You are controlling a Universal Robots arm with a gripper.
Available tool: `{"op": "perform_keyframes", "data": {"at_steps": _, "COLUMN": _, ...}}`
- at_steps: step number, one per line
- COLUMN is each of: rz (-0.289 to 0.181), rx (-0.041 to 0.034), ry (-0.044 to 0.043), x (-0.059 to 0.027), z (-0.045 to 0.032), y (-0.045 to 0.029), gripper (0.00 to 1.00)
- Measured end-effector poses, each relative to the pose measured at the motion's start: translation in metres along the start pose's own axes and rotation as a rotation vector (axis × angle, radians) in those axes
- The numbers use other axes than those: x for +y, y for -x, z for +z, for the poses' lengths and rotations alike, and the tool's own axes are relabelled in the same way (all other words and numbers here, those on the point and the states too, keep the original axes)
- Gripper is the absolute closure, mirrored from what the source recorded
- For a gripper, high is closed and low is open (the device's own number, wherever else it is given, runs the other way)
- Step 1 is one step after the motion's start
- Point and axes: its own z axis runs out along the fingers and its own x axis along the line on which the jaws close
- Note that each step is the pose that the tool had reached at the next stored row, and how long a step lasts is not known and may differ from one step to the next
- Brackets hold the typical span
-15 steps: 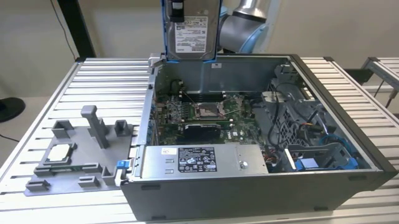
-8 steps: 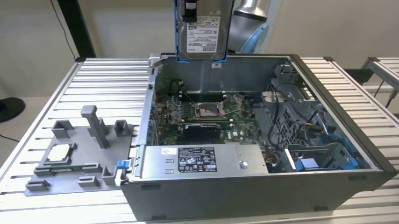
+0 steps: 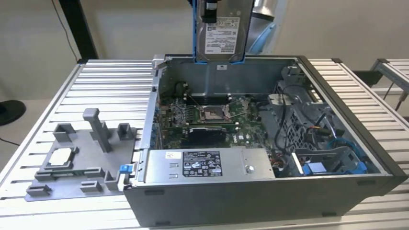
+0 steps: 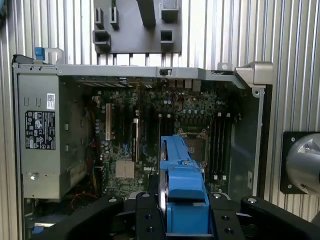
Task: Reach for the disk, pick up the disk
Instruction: 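Pick up the disk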
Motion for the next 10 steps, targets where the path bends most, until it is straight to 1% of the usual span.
{"op": "perform_keyframes", "data": {"at_steps": 10, "rz": 0.000, "rx": 0.0000, "ry": 0.0000, "x": -0.0338, "z": 0.0003, "y": 0.0001, "gripper": 1.00}}
